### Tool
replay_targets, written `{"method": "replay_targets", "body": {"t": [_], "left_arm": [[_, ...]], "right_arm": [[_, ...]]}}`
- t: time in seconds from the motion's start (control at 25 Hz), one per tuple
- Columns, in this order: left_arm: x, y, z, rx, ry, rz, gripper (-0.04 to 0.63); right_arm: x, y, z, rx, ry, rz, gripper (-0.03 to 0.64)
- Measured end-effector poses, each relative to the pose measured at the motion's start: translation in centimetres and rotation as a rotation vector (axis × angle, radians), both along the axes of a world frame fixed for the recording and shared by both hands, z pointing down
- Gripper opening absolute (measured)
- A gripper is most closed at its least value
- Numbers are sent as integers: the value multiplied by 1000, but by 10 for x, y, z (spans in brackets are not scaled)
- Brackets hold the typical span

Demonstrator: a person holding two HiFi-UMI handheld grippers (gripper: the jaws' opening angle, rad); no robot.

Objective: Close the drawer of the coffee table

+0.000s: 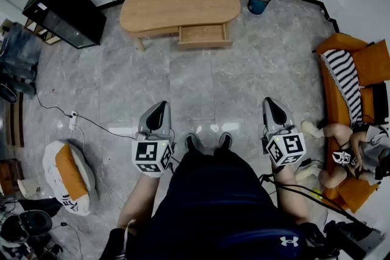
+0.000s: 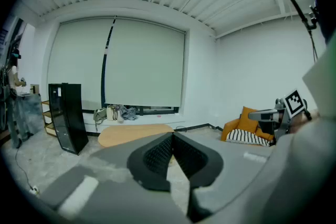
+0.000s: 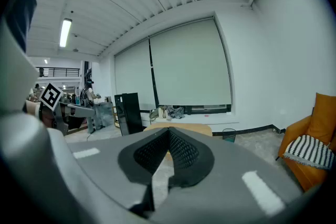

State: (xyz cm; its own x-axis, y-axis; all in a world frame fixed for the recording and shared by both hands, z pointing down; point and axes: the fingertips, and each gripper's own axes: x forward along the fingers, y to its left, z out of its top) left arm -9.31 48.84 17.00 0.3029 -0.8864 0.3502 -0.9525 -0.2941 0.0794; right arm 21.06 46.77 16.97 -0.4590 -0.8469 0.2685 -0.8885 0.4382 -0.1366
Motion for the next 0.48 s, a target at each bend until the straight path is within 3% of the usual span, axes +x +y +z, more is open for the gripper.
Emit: {"method": "replay_targets", "body": {"t": [0.48], "left_arm": [[43, -5, -4, 19, -18, -34, 2]], "right_arm": [[41, -10, -1, 17, -17, -29, 0]]}}
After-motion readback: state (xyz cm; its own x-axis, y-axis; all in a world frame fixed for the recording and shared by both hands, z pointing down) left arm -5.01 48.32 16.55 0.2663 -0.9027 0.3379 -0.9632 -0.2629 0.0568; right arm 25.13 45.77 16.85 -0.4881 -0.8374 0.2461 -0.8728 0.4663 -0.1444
